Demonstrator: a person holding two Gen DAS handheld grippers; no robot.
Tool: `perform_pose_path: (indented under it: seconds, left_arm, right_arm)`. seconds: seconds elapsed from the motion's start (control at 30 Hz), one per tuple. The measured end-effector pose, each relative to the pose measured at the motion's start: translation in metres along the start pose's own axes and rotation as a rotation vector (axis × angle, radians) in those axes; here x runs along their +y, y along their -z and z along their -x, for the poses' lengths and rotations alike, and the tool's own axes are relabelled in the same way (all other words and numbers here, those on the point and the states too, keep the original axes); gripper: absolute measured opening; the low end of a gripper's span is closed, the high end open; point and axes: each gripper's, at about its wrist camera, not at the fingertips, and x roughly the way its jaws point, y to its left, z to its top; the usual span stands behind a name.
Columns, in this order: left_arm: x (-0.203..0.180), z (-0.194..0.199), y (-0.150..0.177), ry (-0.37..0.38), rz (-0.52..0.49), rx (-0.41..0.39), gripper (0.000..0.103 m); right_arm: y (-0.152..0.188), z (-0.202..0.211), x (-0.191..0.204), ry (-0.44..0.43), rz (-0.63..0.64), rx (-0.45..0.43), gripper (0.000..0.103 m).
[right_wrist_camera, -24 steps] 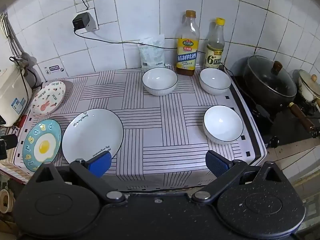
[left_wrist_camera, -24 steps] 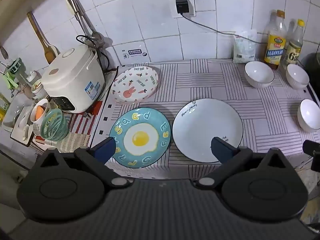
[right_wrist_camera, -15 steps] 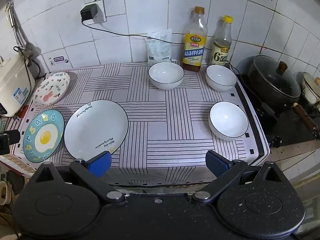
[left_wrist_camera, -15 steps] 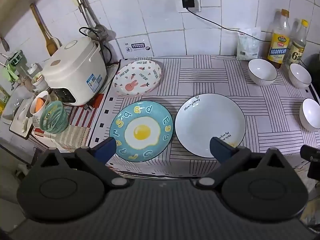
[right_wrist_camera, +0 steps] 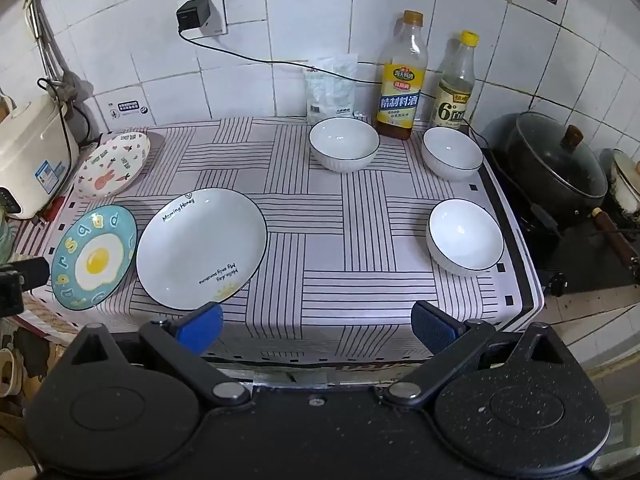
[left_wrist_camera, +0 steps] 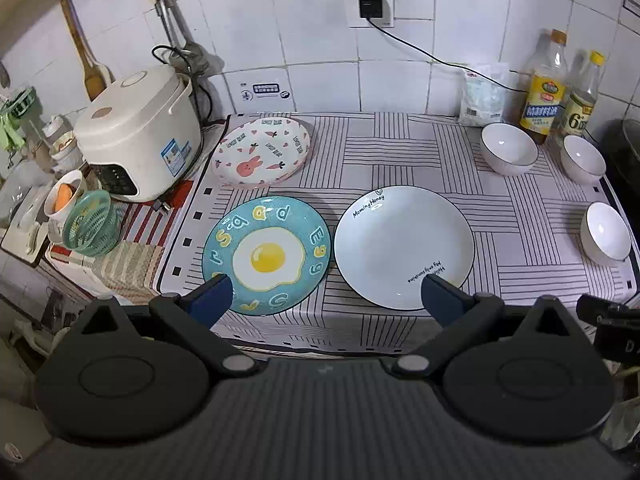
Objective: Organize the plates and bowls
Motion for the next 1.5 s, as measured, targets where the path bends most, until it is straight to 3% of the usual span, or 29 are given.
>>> perform_pose_path:
  seconds: [0.5, 1.07, 1.5]
  left_arm:
    - [0.003, -0.004, 0.008, 0.013, 0.014, -0.015, 0.102]
    - [-0.008, -0.008, 0.009, 0.055, -0.034, 0.018, 0.103]
    - [-0.005, -0.008, 0.014, 0.057, -0.033, 0.031, 0.103]
  right_arm:
    - [0.003, 0.002, -0.003, 0.019, 0.012, -0.025, 0.102]
    - [0.005, 0.004, -0.010, 0.096, -0.018, -0.040, 0.102]
    - [0.010, 0.000, -0.017, 0.106, -0.041, -0.033, 0.102]
